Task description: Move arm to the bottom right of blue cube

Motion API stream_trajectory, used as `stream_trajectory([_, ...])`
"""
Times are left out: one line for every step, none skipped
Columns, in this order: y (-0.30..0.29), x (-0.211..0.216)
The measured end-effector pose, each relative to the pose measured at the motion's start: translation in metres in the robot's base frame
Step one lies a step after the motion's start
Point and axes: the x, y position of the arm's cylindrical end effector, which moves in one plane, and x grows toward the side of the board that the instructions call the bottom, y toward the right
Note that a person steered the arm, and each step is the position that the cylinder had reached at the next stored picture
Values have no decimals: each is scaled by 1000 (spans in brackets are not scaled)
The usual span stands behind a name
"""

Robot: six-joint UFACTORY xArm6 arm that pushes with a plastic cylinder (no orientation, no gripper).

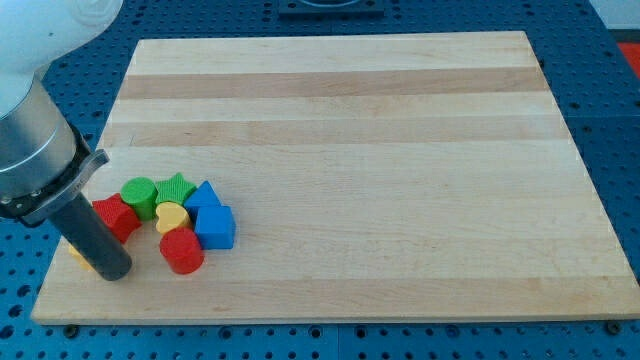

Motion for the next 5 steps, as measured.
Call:
stream_trajectory([10, 2])
stream_trajectory([32, -1])
stream_trajectory([38, -29])
stream_trajectory([38, -29])
stream_trajectory([27, -29])
